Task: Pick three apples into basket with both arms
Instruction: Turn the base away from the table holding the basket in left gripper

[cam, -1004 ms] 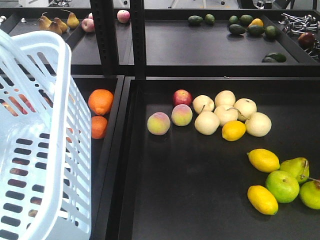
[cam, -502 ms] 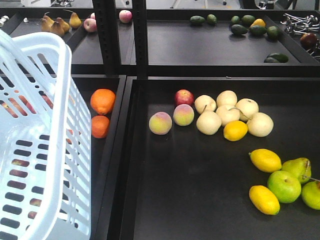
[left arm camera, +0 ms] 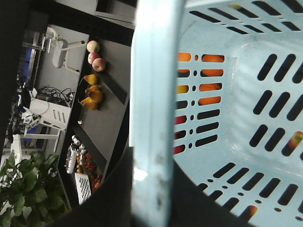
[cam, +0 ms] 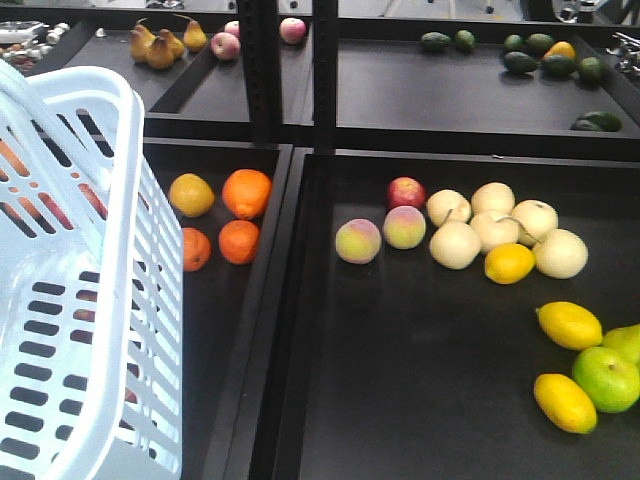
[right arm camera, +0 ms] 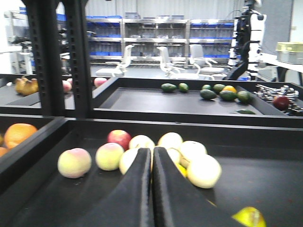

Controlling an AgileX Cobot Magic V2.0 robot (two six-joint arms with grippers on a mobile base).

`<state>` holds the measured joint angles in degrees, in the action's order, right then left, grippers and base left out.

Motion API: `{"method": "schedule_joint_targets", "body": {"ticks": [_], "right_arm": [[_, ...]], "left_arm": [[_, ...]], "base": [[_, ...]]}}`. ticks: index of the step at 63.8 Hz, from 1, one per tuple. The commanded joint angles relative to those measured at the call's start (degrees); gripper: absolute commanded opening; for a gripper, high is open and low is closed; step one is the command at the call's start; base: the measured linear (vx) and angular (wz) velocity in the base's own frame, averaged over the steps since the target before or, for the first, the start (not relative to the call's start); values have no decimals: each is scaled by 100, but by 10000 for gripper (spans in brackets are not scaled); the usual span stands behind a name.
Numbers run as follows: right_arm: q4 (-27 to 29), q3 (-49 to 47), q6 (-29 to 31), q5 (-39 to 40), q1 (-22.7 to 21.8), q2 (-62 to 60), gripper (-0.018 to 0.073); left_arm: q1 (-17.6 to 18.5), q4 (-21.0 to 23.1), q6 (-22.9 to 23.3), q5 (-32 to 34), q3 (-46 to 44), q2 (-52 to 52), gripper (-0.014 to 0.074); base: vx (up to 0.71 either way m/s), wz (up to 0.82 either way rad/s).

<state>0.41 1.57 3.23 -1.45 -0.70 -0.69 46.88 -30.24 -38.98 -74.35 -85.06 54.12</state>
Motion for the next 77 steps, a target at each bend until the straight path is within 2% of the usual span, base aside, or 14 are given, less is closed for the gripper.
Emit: {"method": "schedule_joint_targets", "body": {"ticks": [1, 77], "right_arm": [[-41, 81, 0, 427, -44, -70, -9], [-41, 81, 0, 427, -44, -70, -9]], "left_arm": [[37, -200, 45, 397, -171, -34, -8], [37, -200, 45, 397, -171, -34, -8]], "base": [[-5, 23], [-8, 45]]}}
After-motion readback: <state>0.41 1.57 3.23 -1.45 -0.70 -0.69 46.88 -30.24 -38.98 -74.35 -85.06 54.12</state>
